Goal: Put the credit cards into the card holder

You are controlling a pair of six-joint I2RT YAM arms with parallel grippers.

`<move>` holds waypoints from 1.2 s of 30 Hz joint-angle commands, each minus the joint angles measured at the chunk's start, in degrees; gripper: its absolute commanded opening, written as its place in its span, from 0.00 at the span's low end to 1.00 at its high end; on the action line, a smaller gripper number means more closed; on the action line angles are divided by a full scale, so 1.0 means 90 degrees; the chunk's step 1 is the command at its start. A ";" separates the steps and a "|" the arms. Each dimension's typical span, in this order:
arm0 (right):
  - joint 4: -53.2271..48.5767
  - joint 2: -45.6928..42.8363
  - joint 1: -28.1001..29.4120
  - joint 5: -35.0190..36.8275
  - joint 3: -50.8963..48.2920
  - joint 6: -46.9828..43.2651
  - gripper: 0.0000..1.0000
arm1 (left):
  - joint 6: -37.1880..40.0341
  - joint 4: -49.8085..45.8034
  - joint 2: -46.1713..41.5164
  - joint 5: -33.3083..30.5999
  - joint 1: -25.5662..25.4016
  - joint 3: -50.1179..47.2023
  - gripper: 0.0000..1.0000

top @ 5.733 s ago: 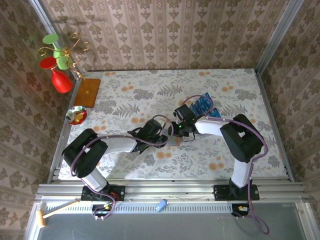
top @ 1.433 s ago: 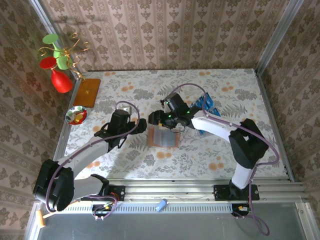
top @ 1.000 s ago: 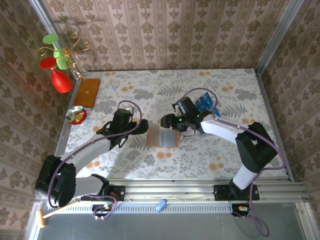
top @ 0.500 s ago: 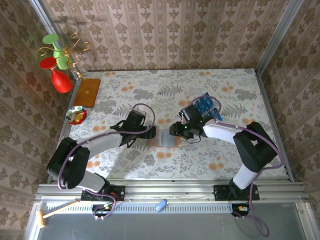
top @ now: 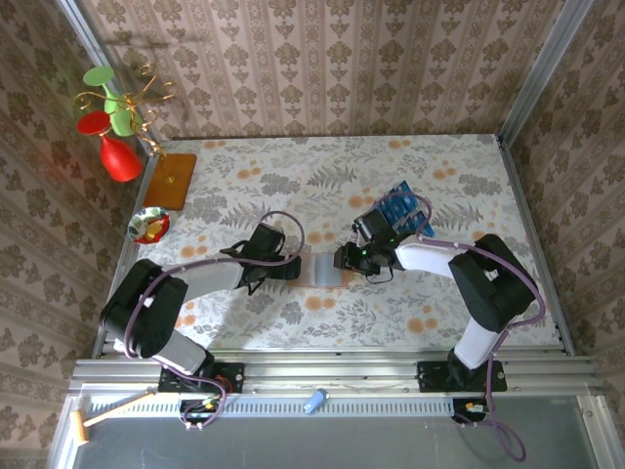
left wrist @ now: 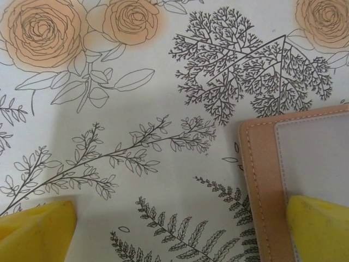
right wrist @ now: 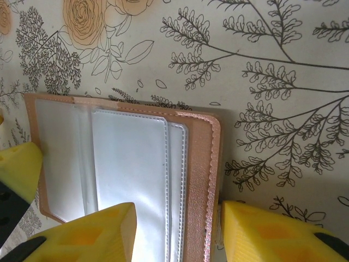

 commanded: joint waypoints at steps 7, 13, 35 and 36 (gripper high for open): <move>-0.0805 -0.0611 -0.0038 0.0179 0.0525 -0.0483 0.57 | 0.0245 -0.0202 -0.0276 -0.0001 -0.0037 0.0215 1.00; -0.2327 -0.1157 -0.0124 0.1177 0.1505 -0.1337 0.93 | 0.0438 -0.0646 -0.0831 0.0057 0.0022 0.0615 1.00; -0.3998 -0.0604 -0.1243 0.2118 0.2193 -0.2582 0.77 | -0.0324 -0.1118 -0.1341 -0.0530 0.0203 0.0795 1.00; -0.4023 -0.0577 -0.1222 0.2220 0.2171 -0.2621 0.74 | -0.0354 -0.1136 -0.1370 -0.0548 0.0223 0.0792 1.00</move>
